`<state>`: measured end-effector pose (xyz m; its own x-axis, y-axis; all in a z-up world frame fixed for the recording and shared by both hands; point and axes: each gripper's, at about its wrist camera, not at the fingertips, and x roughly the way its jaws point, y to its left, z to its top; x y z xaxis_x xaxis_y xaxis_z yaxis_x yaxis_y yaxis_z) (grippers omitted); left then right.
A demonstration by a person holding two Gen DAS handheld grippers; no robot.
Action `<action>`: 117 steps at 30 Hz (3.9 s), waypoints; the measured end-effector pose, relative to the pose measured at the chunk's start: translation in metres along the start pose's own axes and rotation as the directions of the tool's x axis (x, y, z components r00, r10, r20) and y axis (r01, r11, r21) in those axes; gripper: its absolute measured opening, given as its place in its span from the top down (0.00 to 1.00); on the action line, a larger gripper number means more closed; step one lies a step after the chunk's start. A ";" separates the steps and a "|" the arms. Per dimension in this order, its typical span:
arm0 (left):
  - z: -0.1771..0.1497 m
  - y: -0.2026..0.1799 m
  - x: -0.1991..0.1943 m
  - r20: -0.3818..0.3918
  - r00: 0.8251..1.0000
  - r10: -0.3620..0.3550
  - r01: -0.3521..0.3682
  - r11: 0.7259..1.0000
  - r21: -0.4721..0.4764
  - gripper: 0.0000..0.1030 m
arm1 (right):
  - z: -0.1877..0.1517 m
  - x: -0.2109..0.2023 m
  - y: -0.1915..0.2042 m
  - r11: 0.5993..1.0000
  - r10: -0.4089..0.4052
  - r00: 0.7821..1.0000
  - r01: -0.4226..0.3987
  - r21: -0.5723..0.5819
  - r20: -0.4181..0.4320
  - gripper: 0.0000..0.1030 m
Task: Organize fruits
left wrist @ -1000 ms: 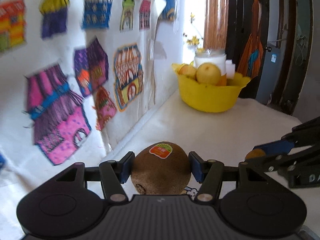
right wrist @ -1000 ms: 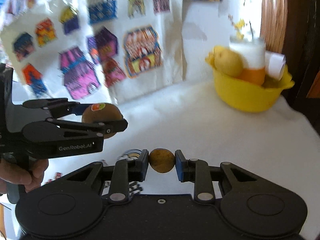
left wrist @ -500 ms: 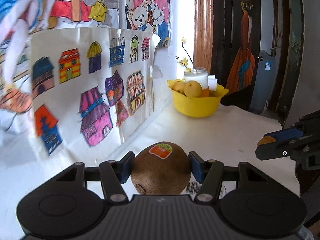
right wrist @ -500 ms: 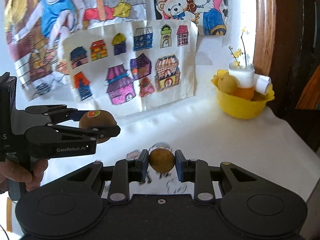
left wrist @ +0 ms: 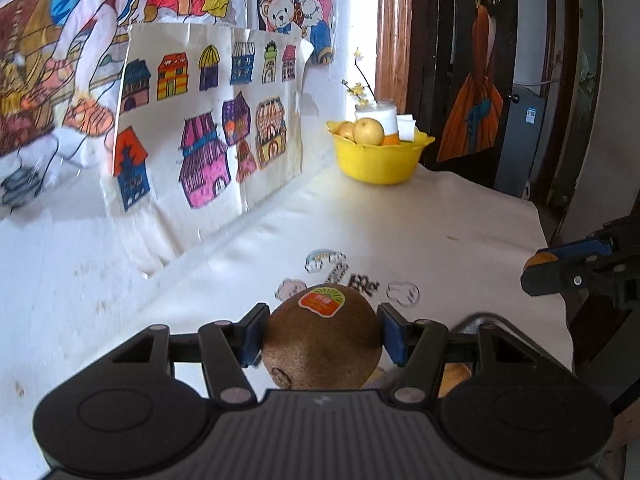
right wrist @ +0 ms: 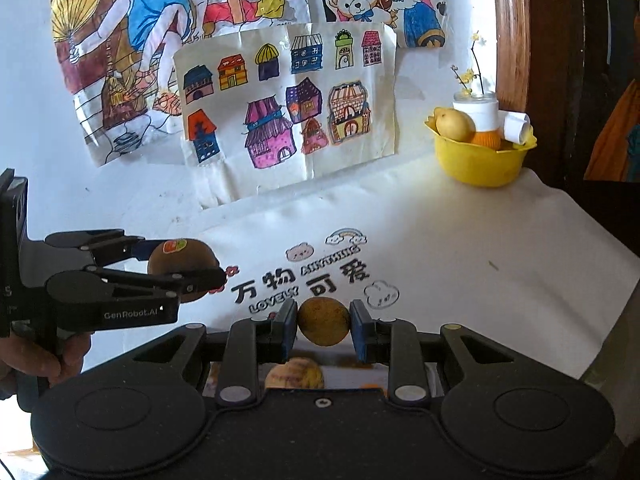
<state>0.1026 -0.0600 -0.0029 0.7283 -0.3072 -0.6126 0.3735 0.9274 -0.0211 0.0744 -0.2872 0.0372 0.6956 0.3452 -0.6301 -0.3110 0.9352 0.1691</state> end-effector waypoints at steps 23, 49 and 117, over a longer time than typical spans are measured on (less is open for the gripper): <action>-0.056 -0.001 -0.001 -0.099 0.995 -0.006 -0.001 0.998 -0.068 0.39 | -0.046 0.002 -0.008 0.997 -0.010 0.998 0.015 0.070 -0.069 0.71; -0.060 0.010 0.004 -0.107 0.994 0.012 -0.023 0.994 -0.105 0.39 | -0.059 0.049 -0.013 0.996 0.006 0.986 0.008 0.086 -0.164 0.71; -0.090 -0.025 -0.119 -0.099 0.993 0.058 -0.069 0.991 -0.112 0.01 | -0.099 -0.096 0.074 0.986 -0.134 0.991 0.136 0.094 -0.025 0.00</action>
<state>-0.0451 -0.0274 -0.0005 0.6882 -0.2300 -0.6881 0.2557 0.9645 -0.0666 -0.0795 -0.2591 0.0351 0.7147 0.2144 -0.6657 -0.1513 0.9767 0.1520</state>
